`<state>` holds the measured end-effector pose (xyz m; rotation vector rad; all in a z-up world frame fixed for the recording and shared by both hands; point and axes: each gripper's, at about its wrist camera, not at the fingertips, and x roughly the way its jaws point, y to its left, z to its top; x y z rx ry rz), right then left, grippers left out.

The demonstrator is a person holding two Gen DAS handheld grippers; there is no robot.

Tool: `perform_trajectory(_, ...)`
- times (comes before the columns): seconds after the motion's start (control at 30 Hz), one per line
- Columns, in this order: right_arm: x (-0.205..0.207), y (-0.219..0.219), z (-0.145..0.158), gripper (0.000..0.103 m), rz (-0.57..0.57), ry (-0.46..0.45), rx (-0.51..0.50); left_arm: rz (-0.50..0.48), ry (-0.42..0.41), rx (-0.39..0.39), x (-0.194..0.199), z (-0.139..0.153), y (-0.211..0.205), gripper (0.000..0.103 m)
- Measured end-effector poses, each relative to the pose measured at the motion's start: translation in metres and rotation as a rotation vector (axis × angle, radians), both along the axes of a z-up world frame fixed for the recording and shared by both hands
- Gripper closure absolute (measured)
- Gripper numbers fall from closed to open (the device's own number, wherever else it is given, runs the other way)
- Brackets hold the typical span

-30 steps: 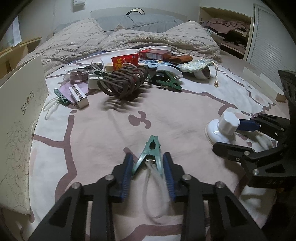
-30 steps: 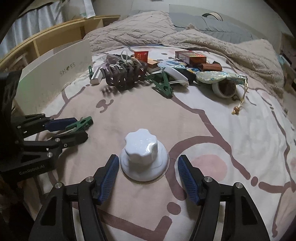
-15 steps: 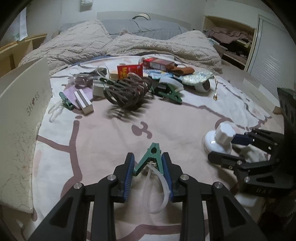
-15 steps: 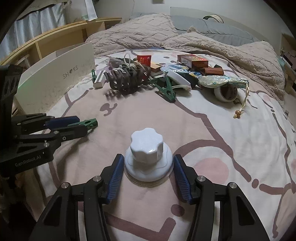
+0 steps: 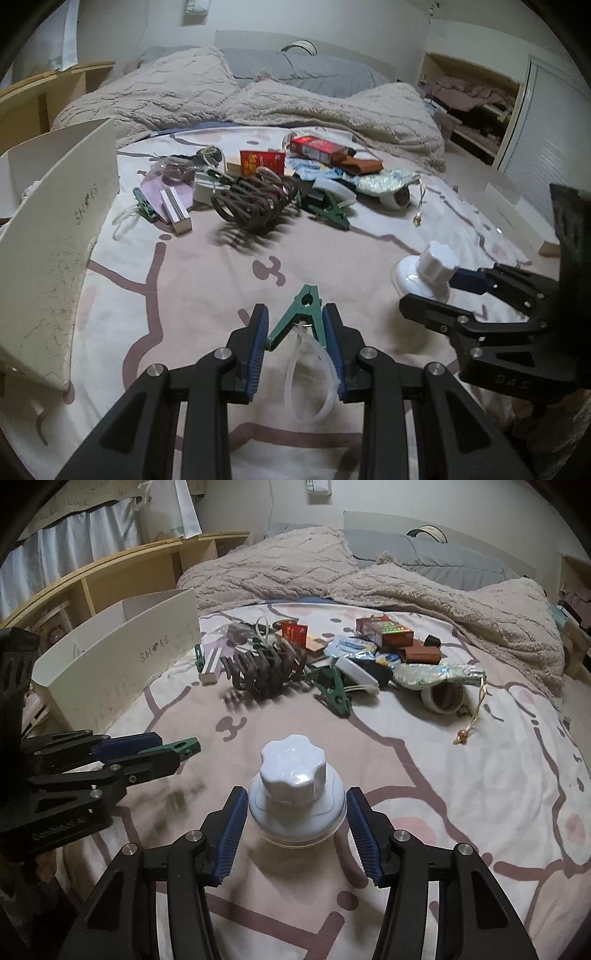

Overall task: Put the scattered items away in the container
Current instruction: 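Lift the white base with the right gripper while the left lifts the clothespin, then carry the white base and the clothespin over the shoe box with both grippers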

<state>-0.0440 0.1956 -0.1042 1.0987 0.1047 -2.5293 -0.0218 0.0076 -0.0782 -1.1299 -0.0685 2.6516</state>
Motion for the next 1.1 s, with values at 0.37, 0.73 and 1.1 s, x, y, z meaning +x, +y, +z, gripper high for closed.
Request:
perform_trajectory(0.37, -0.003, -0.013, 0.024, 0.047, 0.034, 0.031, -0.034, 0.032, 0.064, -0.018, 0.023, 0.054, -0.044, 0.073)
perform_trajectory(0.73, -0.005, -0.042, 0.065, 0.047, 0.098, 0.082, -0.088, 0.102, 0.172, -0.082, 0.046, 0.111, -0.109, 0.073)
perform_trajectory(1.1, -0.008, -0.087, 0.103, 0.047, 0.192, 0.133, -0.128, 0.186, 0.212, -0.082, 0.06, 0.136, -0.18, 0.073)
